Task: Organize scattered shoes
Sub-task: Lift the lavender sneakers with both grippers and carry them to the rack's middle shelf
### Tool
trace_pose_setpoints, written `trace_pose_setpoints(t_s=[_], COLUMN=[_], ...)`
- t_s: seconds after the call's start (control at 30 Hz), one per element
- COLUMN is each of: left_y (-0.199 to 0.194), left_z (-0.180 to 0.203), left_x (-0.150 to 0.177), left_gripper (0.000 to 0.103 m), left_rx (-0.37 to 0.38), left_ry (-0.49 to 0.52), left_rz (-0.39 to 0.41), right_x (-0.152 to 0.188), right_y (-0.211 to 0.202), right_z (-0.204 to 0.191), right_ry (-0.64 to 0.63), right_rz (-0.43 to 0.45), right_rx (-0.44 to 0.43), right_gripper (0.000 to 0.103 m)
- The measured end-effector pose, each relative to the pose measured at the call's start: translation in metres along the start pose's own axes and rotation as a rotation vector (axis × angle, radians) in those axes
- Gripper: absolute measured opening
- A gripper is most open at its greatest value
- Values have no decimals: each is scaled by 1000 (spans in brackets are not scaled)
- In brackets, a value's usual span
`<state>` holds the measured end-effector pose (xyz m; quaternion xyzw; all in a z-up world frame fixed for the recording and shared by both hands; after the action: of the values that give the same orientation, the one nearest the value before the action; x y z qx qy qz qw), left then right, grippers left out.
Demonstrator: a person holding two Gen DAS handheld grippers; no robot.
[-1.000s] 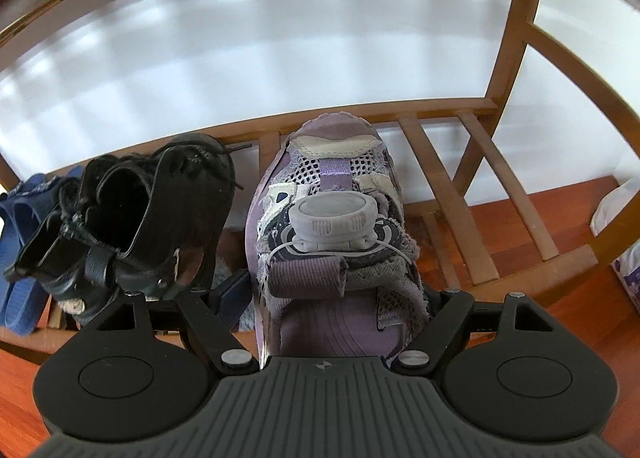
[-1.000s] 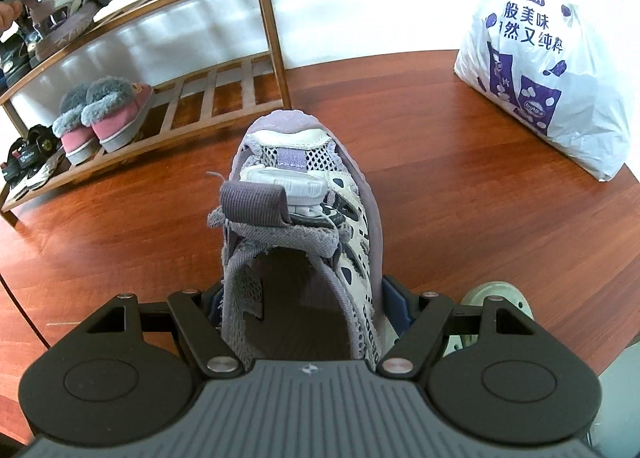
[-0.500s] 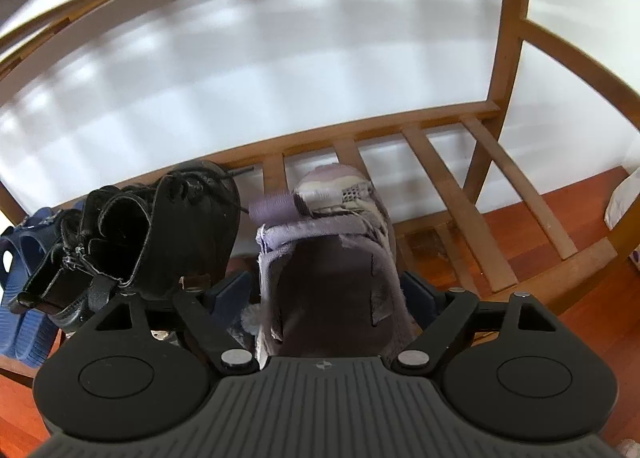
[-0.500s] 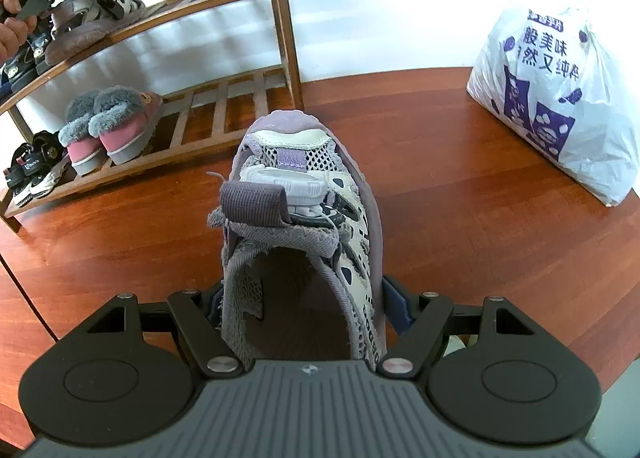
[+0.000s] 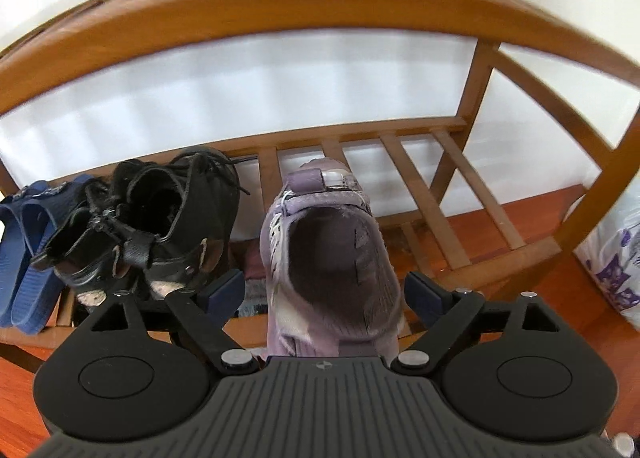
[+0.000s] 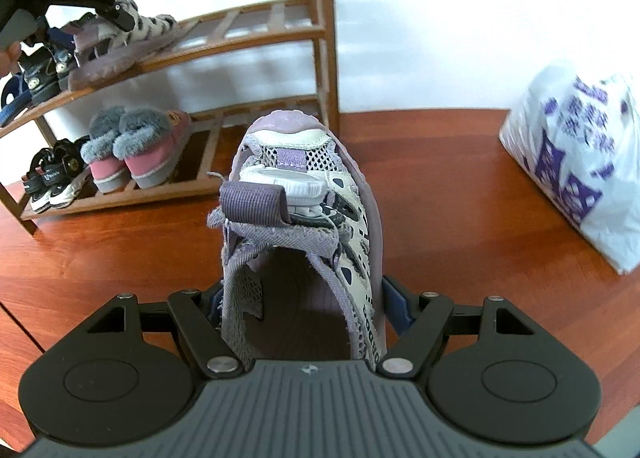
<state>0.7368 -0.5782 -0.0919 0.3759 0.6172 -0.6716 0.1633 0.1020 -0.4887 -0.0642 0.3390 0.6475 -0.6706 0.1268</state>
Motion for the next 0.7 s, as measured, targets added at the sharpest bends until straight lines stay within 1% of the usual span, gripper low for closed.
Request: trace_pose_setpoints(t_s=[0.17, 0.47, 0.57, 0.7], left_y=[-22, -56, -65, -70], left_z=[-6, -23, -25, -28], left_x=[7, 34, 44, 61], left_gripper=[91, 91, 91, 91], left_rx=[26, 43, 34, 15], left_ry=[-11, -33, -20, -10], left_rz=[28, 51, 68, 79], right_x=[-30, -87, -110, -142], right_y=[4, 23, 28, 42], right_z=[-16, -58, -74, -94], right_ry=[-32, -102, -123, -130], right_rz=[12, 24, 38, 56], right_rx=[-17, -66, -83, -85], right_gripper=[79, 79, 79, 79])
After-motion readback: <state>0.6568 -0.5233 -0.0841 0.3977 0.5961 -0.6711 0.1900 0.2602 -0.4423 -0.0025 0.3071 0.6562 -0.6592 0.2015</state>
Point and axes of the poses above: each gripper's, at about its wrist camera, not at the fingertips, and y roughly the way its jaws point, z to its right, x to its underside, the point moved 6 cm from there along y, roughly the way its jaws point, and after that the axes turned 6 degrees about y, right-handed, at the moved point
